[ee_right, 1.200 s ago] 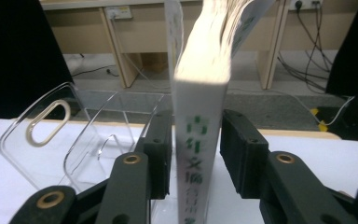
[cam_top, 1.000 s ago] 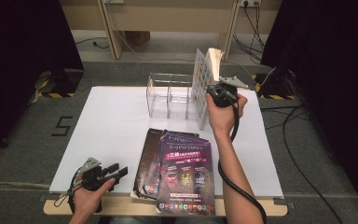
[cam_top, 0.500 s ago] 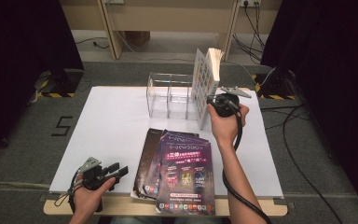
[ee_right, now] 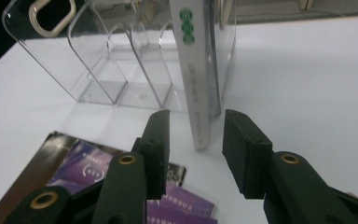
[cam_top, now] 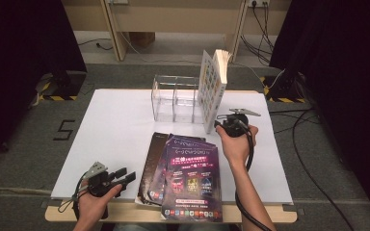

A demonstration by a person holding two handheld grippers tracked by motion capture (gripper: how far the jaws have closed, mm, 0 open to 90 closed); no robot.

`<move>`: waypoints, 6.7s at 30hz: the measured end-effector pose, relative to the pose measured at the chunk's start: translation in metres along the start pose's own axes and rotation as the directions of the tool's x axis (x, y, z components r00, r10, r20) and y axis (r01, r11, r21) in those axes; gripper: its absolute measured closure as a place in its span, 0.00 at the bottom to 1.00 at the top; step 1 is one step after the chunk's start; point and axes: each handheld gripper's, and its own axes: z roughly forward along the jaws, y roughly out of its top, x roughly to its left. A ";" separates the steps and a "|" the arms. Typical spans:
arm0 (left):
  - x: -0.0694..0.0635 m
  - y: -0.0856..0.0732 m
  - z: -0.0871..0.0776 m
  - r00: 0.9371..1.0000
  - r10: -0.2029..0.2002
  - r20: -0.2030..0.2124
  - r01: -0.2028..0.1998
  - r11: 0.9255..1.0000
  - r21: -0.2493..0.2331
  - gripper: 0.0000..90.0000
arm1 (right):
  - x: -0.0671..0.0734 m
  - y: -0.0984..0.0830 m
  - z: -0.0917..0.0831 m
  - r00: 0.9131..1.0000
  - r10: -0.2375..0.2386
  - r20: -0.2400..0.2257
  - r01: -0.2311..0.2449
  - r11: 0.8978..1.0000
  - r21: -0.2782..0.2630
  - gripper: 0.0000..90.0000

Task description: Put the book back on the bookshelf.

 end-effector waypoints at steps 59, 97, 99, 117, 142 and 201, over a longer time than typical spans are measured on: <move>-0.062 0.010 0.069 0.986 0.039 0.160 -0.077 0.968 0.237 0.57 | -0.022 -0.046 0.046 0.996 0.079 -0.052 -0.061 0.953 0.296 0.63; -0.073 0.014 0.078 0.984 0.111 0.139 -0.147 0.947 0.284 0.69 | -0.026 -0.054 0.053 0.985 0.139 -0.099 -0.102 0.944 0.314 0.62; -0.073 0.014 0.078 0.984 0.114 0.138 -0.150 0.944 0.293 0.70 | -0.024 -0.054 0.052 0.989 0.117 -0.088 -0.085 0.948 0.306 0.62; -0.074 0.017 0.081 0.987 0.115 0.114 -0.145 0.940 0.310 0.75 | -0.027 -0.055 0.042 0.987 0.134 -0.083 -0.103 0.947 0.306 0.68; -0.078 0.019 0.082 0.987 0.125 0.098 -0.151 0.933 0.326 0.76 | -0.038 -0.065 0.042 0.969 0.212 -0.128 -0.157 0.927 0.341 0.63; -0.080 0.021 0.082 0.986 0.143 0.089 -0.165 0.924 0.344 0.77 | -0.034 -0.060 0.020 0.970 0.205 -0.132 -0.143 0.916 0.376 0.81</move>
